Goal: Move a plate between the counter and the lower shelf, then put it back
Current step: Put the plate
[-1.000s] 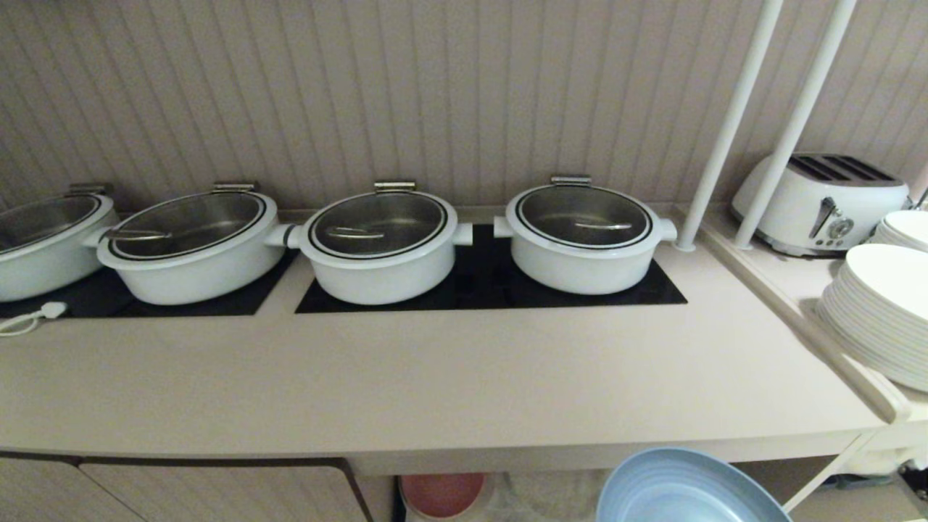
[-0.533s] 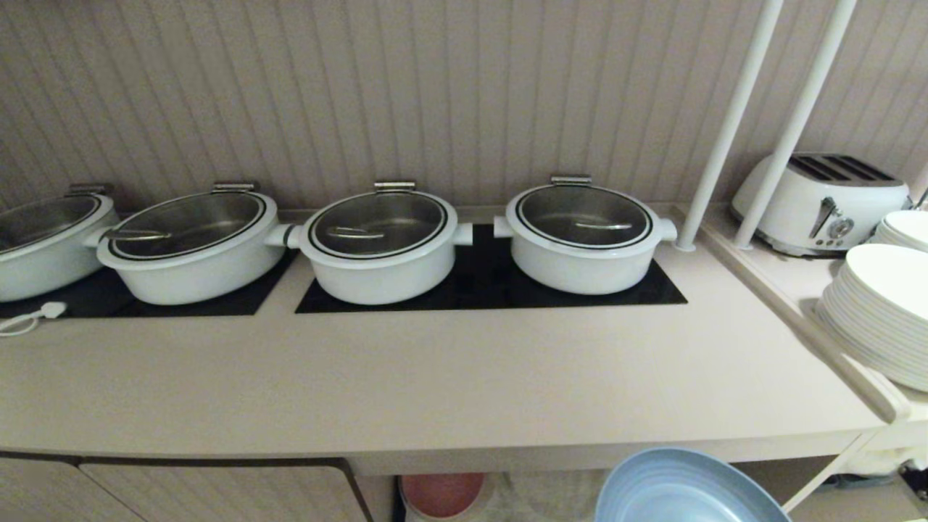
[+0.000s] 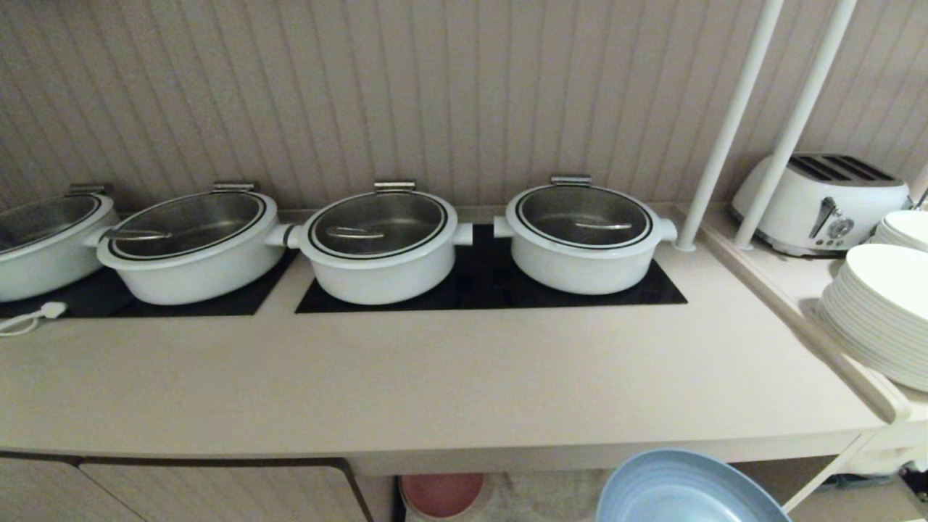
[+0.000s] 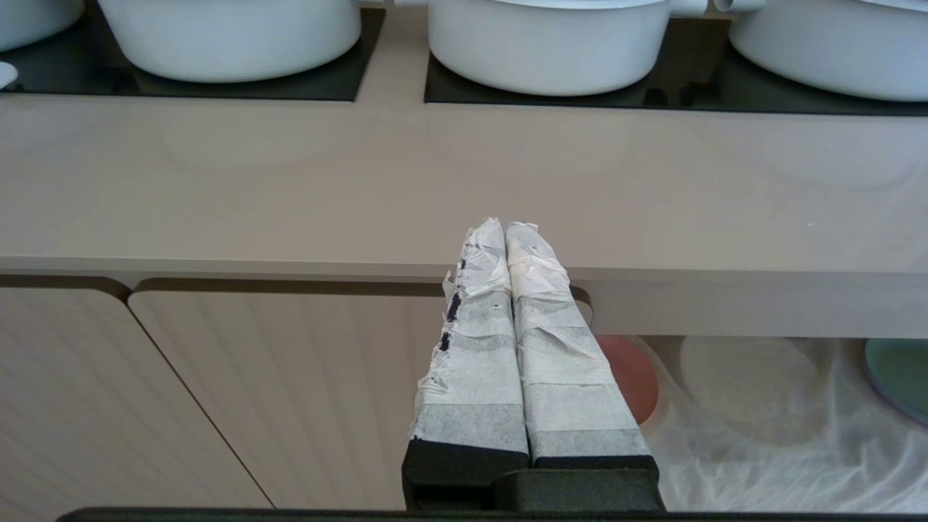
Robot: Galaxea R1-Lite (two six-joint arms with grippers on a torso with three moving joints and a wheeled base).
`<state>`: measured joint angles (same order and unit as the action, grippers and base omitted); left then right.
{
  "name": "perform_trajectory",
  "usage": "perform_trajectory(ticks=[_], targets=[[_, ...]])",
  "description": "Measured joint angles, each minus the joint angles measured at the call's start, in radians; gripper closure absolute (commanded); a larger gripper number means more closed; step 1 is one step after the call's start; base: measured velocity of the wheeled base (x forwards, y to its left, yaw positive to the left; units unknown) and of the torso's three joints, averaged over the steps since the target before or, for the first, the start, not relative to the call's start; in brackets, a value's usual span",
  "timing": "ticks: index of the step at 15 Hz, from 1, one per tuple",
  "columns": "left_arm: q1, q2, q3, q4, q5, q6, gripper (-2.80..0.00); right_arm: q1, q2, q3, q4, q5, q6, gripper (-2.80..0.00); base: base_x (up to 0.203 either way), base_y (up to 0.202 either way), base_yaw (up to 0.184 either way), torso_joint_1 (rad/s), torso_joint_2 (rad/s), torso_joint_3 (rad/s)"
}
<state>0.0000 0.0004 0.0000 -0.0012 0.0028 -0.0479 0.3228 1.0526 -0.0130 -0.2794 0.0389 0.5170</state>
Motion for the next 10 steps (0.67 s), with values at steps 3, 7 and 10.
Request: perform_trajectory(ticks=[3, 7, 10], targets=[[0.0, 0.0, 0.0, 0.0, 0.0, 0.0, 0.0, 0.0, 0.0, 0.0, 0.0, 0.0, 0.0, 0.0, 0.0, 0.0, 0.0, 0.0, 0.0, 0.0], [0.0, 0.0, 0.0, 0.0, 0.0, -0.001, 0.0, 0.0, 0.003, -0.002, -0.001, 0.0, 0.0, 0.0, 0.0, 0.0, 0.0, 0.0, 0.0, 0.0], [0.0, 0.0, 0.0, 0.0, 0.0, -0.001, 0.0, 0.0, 0.004, 0.0, -0.015, 0.0, 0.0, 0.0, 0.0, 0.0, 0.0, 0.0, 0.0, 0.0]])
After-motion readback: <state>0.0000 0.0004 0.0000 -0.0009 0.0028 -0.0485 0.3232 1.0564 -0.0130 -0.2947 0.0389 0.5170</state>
